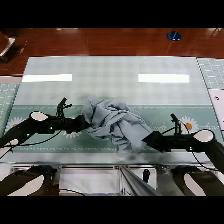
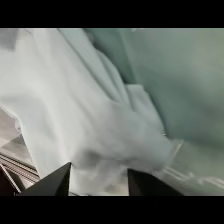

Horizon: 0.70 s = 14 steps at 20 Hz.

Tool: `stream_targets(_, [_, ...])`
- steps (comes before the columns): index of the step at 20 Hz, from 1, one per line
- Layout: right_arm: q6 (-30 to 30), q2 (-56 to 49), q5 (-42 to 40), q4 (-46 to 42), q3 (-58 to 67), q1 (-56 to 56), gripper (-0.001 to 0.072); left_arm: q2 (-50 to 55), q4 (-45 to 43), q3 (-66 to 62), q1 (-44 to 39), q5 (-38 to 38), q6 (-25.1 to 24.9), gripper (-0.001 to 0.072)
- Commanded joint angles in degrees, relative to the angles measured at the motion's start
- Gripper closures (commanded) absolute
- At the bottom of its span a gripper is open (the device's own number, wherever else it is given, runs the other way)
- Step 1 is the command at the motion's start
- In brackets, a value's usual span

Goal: Fold the shirts.

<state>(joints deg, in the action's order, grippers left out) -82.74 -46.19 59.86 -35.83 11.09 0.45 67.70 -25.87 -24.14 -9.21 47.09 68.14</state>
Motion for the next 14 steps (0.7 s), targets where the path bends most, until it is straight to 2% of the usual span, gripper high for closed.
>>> stream_targets(1, [5.2, -6.6, -9.8, 11.0, 0.6, 8.0, 0.0343, 0.0, 0.0, -0.1, 0.0, 0.1, 0.0, 0.0688])
stream_targets(3, [8.5, -8.5, -11.5, 13.2, 4.3, 9.8, 0.0600, -0.2, 0.0, -0.3, 0.1, 0.2, 0.0, 0.0688])
stream_targets(4, [10.6, -8.6, -10.7, 12.7, 7.5, 9.9, 0.0690, -0.4, 0.0, -1.4, 0.8, 1.4, -0.8, 0.0689])
stream_targets(6, [10.4, -8.6, -5.8, 6.7, 18.0, 8.0, 0.0692, -1.6, 0.0, -6.6, 3.8, 6.6, -2.1, 0.0689])
stream_targets(8, [5.8, -8.6, -0.1, -4.2, 33.3, 4.6, 0.0692, -5.2, 0.0, -15.0, 7.8, 10.1, -2.1, 0.0689])
stream_targets(10, [1.4, -8.6, 3.1, -14.3, 50.8, 1.6, 0.0692, -9.2, 0.0, -26.4, 11.1, 9.3, -1.9, 0.0689])
stream_targets(14, [0.2, -8.6, 12.6, -22.3, 83.7, -0.7, 0.0693, -12.4, -0.7, -52.5, 14.0, 12.9, -1.9, 0.0689])
